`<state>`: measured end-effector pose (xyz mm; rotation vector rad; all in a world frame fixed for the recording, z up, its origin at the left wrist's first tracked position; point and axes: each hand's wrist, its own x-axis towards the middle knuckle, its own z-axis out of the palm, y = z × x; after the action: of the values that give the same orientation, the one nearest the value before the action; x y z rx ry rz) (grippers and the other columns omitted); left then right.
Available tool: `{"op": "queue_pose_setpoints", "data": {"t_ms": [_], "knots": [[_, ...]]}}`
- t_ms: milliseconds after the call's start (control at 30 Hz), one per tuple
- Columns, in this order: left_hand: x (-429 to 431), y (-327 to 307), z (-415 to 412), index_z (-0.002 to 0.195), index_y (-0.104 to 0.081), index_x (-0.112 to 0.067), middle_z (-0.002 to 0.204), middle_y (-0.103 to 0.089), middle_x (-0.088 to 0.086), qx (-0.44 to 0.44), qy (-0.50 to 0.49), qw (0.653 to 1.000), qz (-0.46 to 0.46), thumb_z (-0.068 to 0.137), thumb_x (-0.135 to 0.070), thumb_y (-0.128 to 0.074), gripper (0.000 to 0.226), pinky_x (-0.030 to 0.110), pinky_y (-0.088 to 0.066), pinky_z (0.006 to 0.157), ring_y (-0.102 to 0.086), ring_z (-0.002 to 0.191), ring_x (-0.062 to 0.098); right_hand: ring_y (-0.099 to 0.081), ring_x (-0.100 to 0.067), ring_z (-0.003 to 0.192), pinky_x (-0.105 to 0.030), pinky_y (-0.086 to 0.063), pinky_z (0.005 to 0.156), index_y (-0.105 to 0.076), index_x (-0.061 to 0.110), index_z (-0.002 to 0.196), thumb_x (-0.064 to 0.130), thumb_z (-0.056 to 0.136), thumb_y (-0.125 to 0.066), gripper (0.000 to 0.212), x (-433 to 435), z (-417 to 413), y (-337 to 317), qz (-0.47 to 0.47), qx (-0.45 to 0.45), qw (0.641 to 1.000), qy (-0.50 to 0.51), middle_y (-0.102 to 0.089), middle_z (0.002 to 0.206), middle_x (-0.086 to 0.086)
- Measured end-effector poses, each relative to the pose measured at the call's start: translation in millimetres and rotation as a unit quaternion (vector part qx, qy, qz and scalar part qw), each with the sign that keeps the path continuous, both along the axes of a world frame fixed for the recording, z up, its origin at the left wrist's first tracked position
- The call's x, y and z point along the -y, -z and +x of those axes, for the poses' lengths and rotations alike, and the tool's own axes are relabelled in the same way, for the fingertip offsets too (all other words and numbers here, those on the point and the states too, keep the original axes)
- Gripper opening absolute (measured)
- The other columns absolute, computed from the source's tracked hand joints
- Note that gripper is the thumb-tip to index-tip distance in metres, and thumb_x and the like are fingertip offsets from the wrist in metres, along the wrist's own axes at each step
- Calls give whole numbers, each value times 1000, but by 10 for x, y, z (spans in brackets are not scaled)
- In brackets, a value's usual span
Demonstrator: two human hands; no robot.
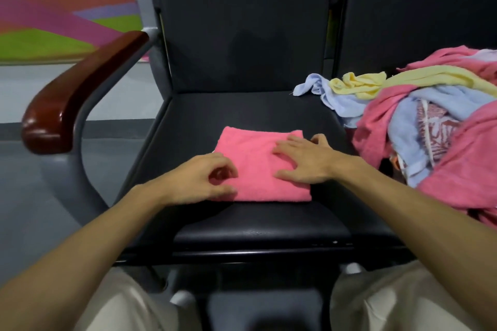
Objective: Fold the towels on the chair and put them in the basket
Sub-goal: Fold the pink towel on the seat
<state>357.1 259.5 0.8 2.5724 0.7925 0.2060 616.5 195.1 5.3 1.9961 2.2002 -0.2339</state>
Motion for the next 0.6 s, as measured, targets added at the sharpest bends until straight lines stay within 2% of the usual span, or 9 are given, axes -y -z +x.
{"op": "queue_pose_setpoints", "data": {"t_ms": [33,100,167,233,333,400,467,500,600], "knots": [[3,7,-49,108,-65,-23,100,-56,-12,8,11,1000,3,77,-45,-74,39,16,-40,86,-50,94,2,-10,-15,147,-47,-9,114,-29,33,148,63,91,-42,66,-10,-2,6,15,-1,1000,-3,-18,160,5],[-18,55,-149,113,-62,-27,107,-51,-14,-8,22,1000,6,71,-52,-71,50,13,-34,93,-42,103,1,-21,-18,138,-44,-19,113,-43,30,140,59,88,-53,60,7,12,7,75,-28,997,-20,-29,152,0],[-77,114,-252,118,-59,-29,117,-47,-14,-18,23,1000,0,70,-49,-71,54,14,-30,101,-37,114,3,-36,-11,111,-38,-37,102,-58,24,116,51,85,-64,41,64,13,-22,143,-77,984,-70,-46,124,2],[-138,155,-316,121,-57,-31,122,-44,-17,-8,26,1000,-8,74,-40,-75,52,14,-28,104,-36,120,0,-43,-6,96,-37,-45,91,-59,24,101,53,86,-61,32,164,-8,-67,128,-99,983,-83,-50,105,9],[-191,207,-313,122,-57,-29,120,-46,-20,15,21,999,22,81,-29,-73,44,16,-31,105,-42,119,-2,-46,-7,106,-34,-42,94,-53,29,113,77,75,-48,61,322,-48,-49,50,-53,995,-75,-48,115,13],[-197,222,-274,120,-56,-26,116,-50,-15,25,3,999,47,83,-34,-63,38,20,-35,102,-46,113,0,-43,-9,113,-35,-39,97,-47,28,121,79,68,-55,74,369,-32,19,47,-40,995,-74,-44,123,11],[-190,226,-228,116,-53,-25,109,-52,-12,31,-9,998,55,83,-39,-52,36,22,-38,95,-48,105,3,-43,-11,116,-35,-39,99,-48,25,123,68,71,-67,70,371,-6,45,53,-81,993,-61,-45,124,8],[-188,229,-206,115,-51,-25,106,-52,-10,39,-17,998,55,85,-35,-52,32,23,-38,91,-48,100,4,-44,-13,117,-34,-39,100,-49,24,124,61,74,-70,65,366,4,35,57,-96,992,-54,-47,124,6],[-152,184,-148,111,-47,-25,101,-59,-3,89,-76,993,22,89,-19,-57,25,29,-44,80,-55,89,12,-53,-22,113,-36,-42,97,-54,16,123,34,85,-64,44,356,-6,-48,91,-76,992,-40,-58,121,-2]]}}
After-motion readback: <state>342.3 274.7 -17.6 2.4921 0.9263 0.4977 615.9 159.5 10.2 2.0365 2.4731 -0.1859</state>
